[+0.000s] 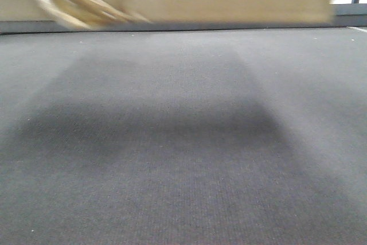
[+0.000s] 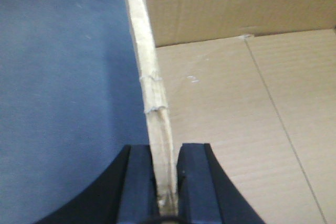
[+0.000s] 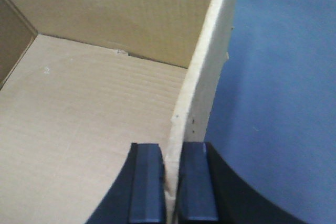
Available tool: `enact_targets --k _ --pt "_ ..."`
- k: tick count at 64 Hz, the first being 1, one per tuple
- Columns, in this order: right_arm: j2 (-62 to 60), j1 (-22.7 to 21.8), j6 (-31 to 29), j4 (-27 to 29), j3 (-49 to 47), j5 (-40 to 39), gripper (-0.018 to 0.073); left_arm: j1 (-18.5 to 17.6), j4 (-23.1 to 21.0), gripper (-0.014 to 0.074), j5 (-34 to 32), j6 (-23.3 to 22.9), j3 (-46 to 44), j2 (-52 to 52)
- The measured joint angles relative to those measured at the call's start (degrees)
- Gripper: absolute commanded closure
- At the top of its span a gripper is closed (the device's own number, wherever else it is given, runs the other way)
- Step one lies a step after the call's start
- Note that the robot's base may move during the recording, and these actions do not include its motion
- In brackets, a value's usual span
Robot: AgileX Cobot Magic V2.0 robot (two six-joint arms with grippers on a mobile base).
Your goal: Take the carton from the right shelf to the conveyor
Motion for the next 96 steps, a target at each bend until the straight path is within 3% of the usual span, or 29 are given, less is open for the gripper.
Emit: enact_targets --k 12,26,30,35,39,43,46,50,53,64,77,82,88,96 --pt "6.1 -4.2 -0.7 -0.4 0.0 0.7 0.0622 0.0 -0.8 0.0613 -4.0 0.0 0.0 9.5" --pt "15.2 -4.9 -1.0 -1.5 0.0 -1.0 0.0622 0.1 1.1 0.0613 -6.1 0.0 0.0 18.5" --pt "17.4 -4.9 -1.1 -1.6 0.0 -1.2 0.0586 0.3 1.5 0.0604 -6.3 0.0 0.0 20.5" --pt "18.9 -4.9 -1.3 -1.4 0.0 -1.6 0.0445 0.6 1.6 0.0533 -6.5 0.0 0.0 21.6" --pt "19.2 -4.9 -1.4 -1.6 0.0 -2.0 0.0261 0.9 1.6 0.0433 -6.7 0.0 0.0 21.8" --pt "19.4 -4.9 -1.5 -1.8 0.0 -2.3 0.007 1.2 2.0 0.0277 -6.7 0.0 0.0 21.8" --pt "19.4 -4.9 -1.5 -1.8 -0.1 -2.3 -0.0022 1.3 2.1 0.0138 -6.7 0.1 -0.3 21.8" --pt "19.4 -4.9 -1.7 -1.8 -0.9 -2.3 -0.0006 1.4 2.3 -0.0027 -6.5 0.2 -0.9 21.6" --pt "19.2 -4.9 -1.7 -1.8 -1.7 -2.3 0.0006 1.4 2.3 -0.0003 -5.8 0.2 -2.0 21.3" --pt "15.3 -5.2 -1.7 -1.9 -3.6 -2.1 0.0125 1.4 2.4 0.0213 -3.7 0.3 -4.8 18.8" --pt "9.3 -8.3 -1.7 -3.2 -4.0 -0.8 0.0521 4.6 2.7 0.0629 -2.4 0.3 -5.3 13.3" --pt "7.9 -11.0 -1.7 -3.6 -3.7 0.0 0.0652 7.9 2.7 0.059 -2.0 1.1 -4.6 11.5" --pt "6.0 -14.7 -1.7 -3.9 -1.3 -0.2 0.0636 12.2 1.6 0.0574 -1.7 3.3 -1.8 9.8" --pt "3.5 -18.1 -1.7 -4.4 5.7 -2.5 0.0637 18.9 -3.9 0.0576 -3.0 7.9 5.1 7.3"
